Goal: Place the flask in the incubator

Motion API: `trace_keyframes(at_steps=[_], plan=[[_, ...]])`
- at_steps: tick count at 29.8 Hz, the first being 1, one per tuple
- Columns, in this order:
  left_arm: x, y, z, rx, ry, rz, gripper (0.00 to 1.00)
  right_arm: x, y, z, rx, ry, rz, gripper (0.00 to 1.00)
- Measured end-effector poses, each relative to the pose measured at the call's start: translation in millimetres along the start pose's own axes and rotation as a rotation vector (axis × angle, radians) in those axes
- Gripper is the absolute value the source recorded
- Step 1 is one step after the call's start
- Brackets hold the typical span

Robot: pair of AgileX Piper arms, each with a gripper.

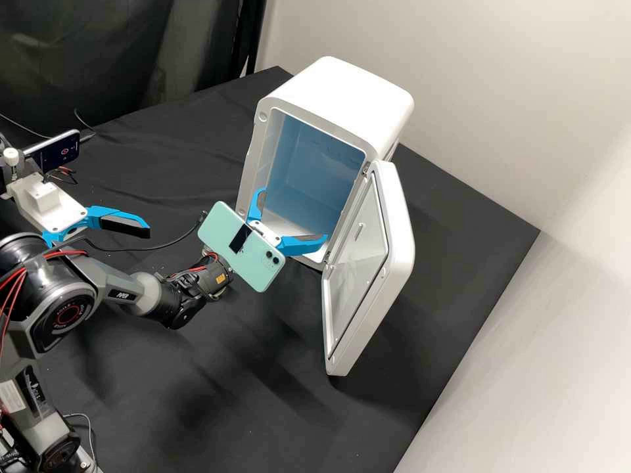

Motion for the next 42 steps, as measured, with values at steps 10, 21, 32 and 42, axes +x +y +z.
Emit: trace_keyframes(at_steps=[10,21,32,42], plan=[[0.0,0.0,0.0,0.000,0.000,0.000,1.00,0.0,0.0,0.0,0.000,0.000,0.000,1.00],[-9.9,-12.3,6.2,0.003,-0.010,-0.047,1.00,0.0,0.0,0.0,0.000,0.000,0.000,1.00],[-46.8,-40.9,3.4,0.002,-0.006,-0.131,1.00,0.0,0.0,0.0,0.000,0.000,0.000,1.00],[-51.9,-49.1,-7.4,0.001,0.034,-0.158,1.00,0.0,0.0,0.0,0.000,0.000,0.000,1.00]])
